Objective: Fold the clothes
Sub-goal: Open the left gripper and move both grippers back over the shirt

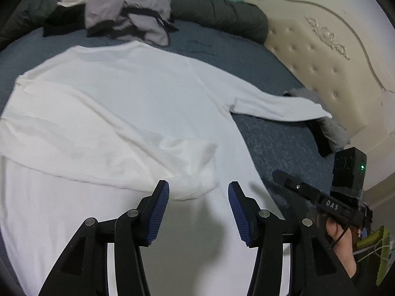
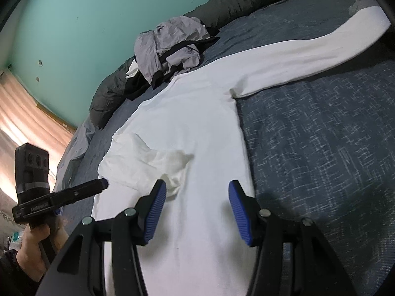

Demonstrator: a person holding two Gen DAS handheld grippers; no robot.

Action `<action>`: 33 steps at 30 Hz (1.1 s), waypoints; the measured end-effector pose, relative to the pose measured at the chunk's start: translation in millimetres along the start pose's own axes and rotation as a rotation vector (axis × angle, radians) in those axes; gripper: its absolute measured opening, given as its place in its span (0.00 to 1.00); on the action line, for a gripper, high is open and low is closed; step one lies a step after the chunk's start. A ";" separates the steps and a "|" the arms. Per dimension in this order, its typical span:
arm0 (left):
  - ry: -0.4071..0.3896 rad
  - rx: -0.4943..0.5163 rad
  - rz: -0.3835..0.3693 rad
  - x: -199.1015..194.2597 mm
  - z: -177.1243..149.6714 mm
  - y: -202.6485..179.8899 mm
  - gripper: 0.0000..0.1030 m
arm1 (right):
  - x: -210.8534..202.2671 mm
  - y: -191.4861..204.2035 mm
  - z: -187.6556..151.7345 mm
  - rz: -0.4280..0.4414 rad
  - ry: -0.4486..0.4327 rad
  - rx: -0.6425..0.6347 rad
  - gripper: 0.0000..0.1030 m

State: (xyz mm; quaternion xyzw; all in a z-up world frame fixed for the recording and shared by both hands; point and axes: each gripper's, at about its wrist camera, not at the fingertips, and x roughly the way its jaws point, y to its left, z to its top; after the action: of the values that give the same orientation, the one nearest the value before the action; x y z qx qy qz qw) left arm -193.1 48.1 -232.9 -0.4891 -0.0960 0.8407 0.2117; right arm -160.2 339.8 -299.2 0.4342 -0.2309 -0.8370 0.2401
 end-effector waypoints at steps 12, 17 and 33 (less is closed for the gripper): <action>-0.078 -0.158 0.113 -47.9 -50.1 119.0 0.53 | 52.7 25.9 5.2 0.054 0.101 -0.007 0.61; -0.096 -0.226 0.168 -50.4 -67.0 154.5 0.53 | 64.7 33.3 -2.2 0.059 0.136 0.011 0.61; -0.153 -0.321 0.041 -67.8 -78.1 181.5 0.53 | 89.6 59.3 -19.5 -0.047 0.177 -0.216 0.19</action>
State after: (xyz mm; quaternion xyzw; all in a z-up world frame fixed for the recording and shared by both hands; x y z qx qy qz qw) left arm -144.0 -147.8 -286.1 -0.4529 -0.2348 0.8535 0.1058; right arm -177.4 236.3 -329.2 0.4831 -0.1071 -0.8209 0.2852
